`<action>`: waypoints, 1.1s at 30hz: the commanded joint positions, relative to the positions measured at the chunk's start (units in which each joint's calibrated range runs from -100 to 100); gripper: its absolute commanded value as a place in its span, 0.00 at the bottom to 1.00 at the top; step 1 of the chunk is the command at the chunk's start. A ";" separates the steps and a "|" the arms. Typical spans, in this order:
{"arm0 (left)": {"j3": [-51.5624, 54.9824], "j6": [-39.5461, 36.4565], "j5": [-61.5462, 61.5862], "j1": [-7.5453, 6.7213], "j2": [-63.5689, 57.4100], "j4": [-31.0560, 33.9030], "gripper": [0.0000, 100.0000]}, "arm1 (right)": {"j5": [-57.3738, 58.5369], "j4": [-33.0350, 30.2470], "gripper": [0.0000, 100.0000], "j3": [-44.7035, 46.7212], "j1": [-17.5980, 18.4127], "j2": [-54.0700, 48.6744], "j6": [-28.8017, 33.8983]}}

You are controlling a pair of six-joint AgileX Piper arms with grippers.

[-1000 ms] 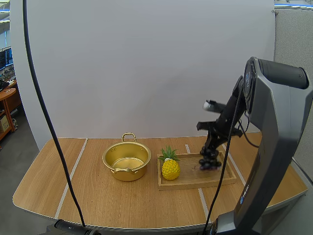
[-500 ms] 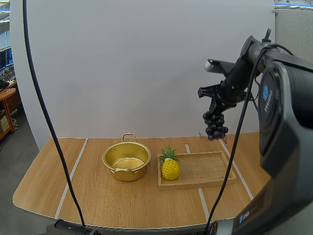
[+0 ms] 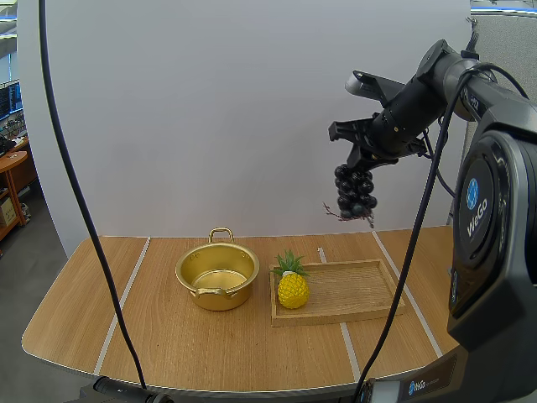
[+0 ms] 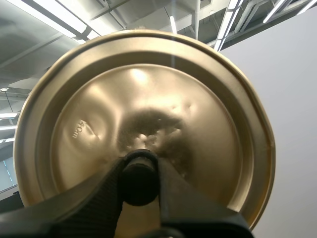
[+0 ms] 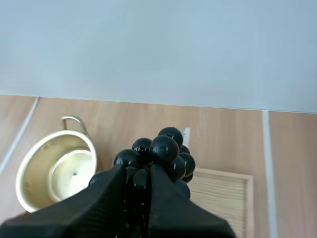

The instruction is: Open the pot, put the grape inside, and close it

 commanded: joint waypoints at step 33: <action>-0.17 -0.43 -2.03 -0.11 -0.27 0.44 0.00 | 0.02 15.21 0.00 -0.54 14.88 -0.97 -15.18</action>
